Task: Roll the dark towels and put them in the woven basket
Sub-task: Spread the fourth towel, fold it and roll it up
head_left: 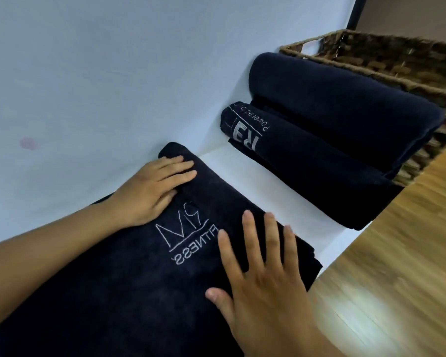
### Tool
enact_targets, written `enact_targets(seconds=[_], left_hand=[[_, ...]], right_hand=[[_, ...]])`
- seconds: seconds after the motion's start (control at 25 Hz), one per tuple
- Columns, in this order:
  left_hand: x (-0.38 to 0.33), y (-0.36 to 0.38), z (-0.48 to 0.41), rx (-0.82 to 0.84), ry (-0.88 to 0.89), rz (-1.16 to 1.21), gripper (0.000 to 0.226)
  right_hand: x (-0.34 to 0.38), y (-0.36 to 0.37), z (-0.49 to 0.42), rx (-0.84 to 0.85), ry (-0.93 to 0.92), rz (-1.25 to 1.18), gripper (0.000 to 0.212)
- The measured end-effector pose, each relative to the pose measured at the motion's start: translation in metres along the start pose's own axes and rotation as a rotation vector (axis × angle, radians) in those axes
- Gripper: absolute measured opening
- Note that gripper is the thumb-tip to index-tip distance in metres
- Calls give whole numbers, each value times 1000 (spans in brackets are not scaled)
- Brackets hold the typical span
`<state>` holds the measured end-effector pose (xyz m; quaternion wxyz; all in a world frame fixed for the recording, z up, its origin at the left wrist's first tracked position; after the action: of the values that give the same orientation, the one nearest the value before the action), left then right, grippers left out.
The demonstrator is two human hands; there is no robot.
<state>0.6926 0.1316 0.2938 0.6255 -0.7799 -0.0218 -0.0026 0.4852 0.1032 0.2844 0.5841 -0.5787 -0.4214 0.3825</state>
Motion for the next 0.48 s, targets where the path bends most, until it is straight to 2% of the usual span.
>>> enact_targets(seconds=[0.12, 0.2, 0.28, 0.4, 0.48], left_hand=[[5, -22, 4, 1, 10, -44, 42], [6, -25, -21, 141, -5, 5, 51], [9, -18, -50, 370, -26, 43, 61], [6, 3, -81, 668, 5, -4, 61], [5, 23, -89, 814, -13, 49, 65]], right_hand=[[18, -13, 6, -11, -69, -48, 71], [-9, -39, -12, -42, -12, -153, 57], [-43, -48, -36, 25, 83, -208, 46], [-57, -23, -46, 226, 131, -253, 64], [-42, -9, -40, 273, 75, -203, 77]])
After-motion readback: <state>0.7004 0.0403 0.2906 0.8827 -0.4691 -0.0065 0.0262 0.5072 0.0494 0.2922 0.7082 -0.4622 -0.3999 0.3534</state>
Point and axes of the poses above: each hand's wrist, its own z-axis away from the middle knuckle, its own y-axis out of the palm, x = y × z, the point moved 10 cm from there along -z, towards the middle knuckle, and after that the axes turned 9 degrees about x, right-handed, at the moved point
